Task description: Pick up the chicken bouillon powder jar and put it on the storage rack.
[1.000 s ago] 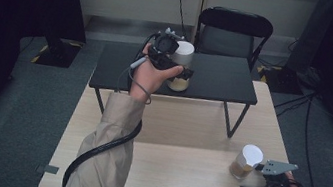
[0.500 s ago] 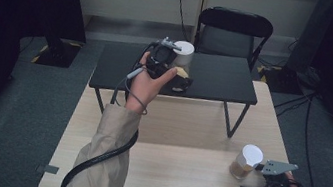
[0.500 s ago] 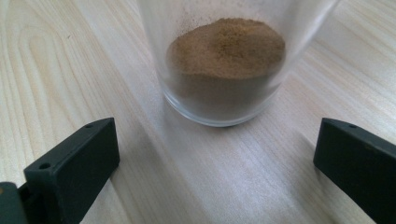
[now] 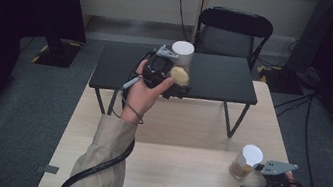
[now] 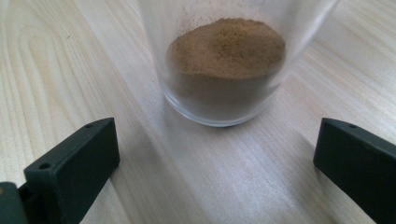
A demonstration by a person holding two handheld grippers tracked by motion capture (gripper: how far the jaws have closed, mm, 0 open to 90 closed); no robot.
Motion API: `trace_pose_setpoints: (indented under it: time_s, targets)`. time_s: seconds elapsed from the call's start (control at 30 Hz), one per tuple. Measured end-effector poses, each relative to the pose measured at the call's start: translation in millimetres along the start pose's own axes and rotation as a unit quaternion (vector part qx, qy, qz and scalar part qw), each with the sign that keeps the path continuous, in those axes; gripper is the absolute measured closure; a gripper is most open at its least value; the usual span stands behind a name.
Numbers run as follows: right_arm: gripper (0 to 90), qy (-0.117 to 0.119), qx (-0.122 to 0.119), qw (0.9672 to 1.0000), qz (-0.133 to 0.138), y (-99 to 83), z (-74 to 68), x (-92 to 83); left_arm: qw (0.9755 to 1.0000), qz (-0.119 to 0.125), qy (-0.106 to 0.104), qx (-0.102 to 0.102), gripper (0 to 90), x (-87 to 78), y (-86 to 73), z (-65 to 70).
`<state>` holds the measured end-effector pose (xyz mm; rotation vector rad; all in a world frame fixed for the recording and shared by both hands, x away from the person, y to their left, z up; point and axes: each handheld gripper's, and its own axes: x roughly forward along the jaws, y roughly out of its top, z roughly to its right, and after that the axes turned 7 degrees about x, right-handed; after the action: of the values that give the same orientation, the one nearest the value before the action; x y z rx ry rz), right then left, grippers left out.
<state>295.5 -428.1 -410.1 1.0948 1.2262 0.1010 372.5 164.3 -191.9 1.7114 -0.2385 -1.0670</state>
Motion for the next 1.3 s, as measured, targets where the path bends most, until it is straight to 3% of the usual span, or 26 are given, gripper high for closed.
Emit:
trace_pose_setpoints:
  time_s: [0.93,1.3]
  targets:
    - [0.0,0.000,0.000,1.0000,-0.001,0.1,0.0,-0.1,0.9988,0.030,-0.039,-0.002,1.6,4.8,-47.7,8.4]
    - [0.0,0.000,0.000,1.0000,-0.001,0.1,0.0,0.0,0.9985,0.027,-0.048,-0.003,1.6,13.3,-64.1,12.4]
